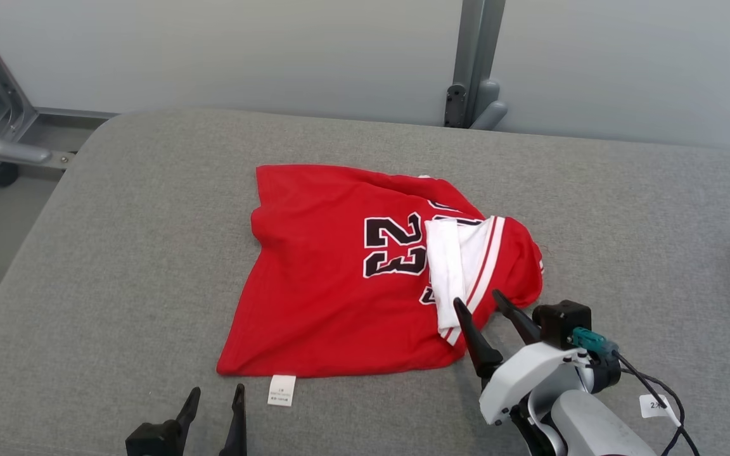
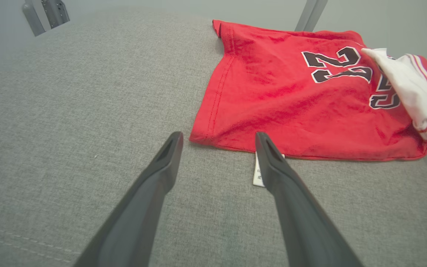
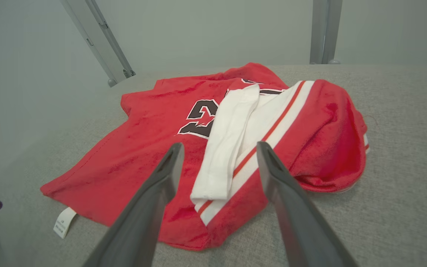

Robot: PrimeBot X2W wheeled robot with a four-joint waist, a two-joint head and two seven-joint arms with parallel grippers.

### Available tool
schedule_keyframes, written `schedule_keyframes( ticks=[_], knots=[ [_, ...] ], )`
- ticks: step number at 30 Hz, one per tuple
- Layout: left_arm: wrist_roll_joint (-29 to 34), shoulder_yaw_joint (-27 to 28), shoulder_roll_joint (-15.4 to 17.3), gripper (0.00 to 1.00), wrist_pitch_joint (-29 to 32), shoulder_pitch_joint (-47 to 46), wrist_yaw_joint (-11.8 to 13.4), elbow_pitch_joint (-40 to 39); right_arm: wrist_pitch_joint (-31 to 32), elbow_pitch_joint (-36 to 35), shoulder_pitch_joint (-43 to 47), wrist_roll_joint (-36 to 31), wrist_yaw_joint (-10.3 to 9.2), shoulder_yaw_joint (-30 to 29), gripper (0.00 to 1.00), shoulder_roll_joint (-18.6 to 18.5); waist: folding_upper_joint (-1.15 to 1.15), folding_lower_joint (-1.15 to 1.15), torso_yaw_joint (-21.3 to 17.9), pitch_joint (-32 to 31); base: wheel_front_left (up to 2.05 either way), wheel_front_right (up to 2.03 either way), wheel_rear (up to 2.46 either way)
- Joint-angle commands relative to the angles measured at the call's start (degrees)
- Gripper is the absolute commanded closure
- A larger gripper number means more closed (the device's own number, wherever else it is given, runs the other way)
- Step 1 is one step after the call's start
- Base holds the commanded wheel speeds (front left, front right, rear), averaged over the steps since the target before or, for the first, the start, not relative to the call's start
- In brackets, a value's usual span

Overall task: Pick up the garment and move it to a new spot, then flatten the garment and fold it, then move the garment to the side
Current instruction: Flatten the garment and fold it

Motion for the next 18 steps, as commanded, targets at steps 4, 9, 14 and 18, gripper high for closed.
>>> schedule_keyframes(
  ticks=[4, 9, 14, 18],
  knots=[
    [0.23, -0.24, 0.17, 0.00, 0.01, -1.52, -0.27, -0.25, -0.16, 2.98, -2.59, 0.11, -0.01, 0.10, 0.00, -0.25, 0.00, 0.00, 2.52, 2.48, 0.00, 0.00, 0.00],
    [-0.12, -0.74, 0.17, 0.00, 0.01, -2.32, -0.29, -0.52, -0.16, 5.17, -4.38, -1.21, -0.01, -0.36, 0.00, -0.25, 0.00, 0.00, 3.77, 4.02, 0.00, 0.00, 0.00],
    [-0.42, -1.20, 0.17, 0.00, 0.01, -2.74, -0.02, -0.43, -0.16, 8.06, -5.90, -0.65, -0.01, -0.58, 0.08, -0.25, 0.00, 0.00, 4.37, 4.97, 0.00, 0.00, 0.00],
    [-0.64, -1.37, 0.17, 0.00, 0.01, -2.78, 0.10, -0.54, -0.15, 9.36, -6.40, -0.12, -0.01, 0.01, 0.10, -0.25, 0.00, 0.00, 4.55, 5.38, 0.00, 0.00, 0.00]
  ],
)
